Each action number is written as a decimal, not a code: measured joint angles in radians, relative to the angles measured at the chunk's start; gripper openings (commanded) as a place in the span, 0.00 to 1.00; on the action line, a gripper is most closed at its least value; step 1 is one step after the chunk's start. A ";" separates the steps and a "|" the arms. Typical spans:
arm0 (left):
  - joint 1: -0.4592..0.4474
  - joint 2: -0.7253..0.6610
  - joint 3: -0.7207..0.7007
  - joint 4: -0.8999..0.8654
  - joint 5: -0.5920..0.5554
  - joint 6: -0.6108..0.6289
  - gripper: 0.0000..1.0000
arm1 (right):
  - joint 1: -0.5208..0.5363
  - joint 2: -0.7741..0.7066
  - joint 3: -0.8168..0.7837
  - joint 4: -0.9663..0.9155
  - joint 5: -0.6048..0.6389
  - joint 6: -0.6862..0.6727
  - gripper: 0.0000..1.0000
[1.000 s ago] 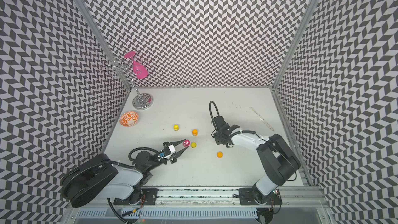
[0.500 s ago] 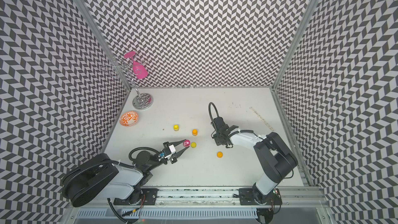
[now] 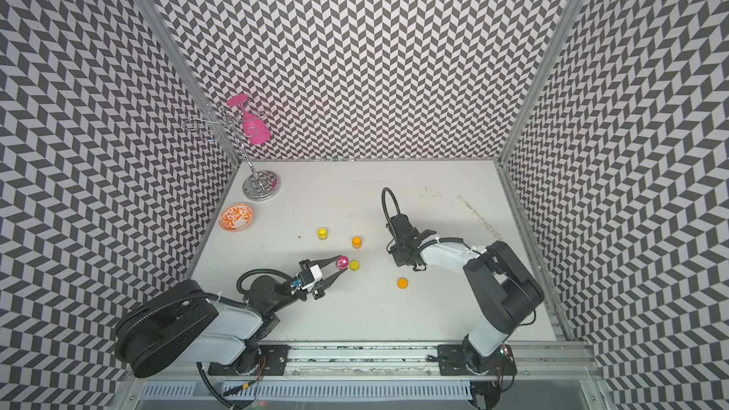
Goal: Close the paint jar lid
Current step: Pick up the lid from the center of the board.
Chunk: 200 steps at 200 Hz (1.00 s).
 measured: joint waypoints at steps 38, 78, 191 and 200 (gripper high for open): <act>0.000 0.000 0.000 0.000 0.000 0.000 0.32 | 0.000 0.000 0.000 0.006 0.003 -0.003 0.32; 0.000 0.000 0.000 0.000 0.000 0.000 0.32 | 0.000 -0.010 -0.005 0.026 -0.020 -0.010 0.32; 0.000 0.000 0.000 0.000 0.002 0.000 0.32 | 0.000 -0.036 -0.018 0.026 -0.008 -0.010 0.46; 0.000 0.000 0.000 0.000 0.002 0.000 0.32 | 0.000 -0.039 -0.018 0.028 -0.004 -0.010 0.46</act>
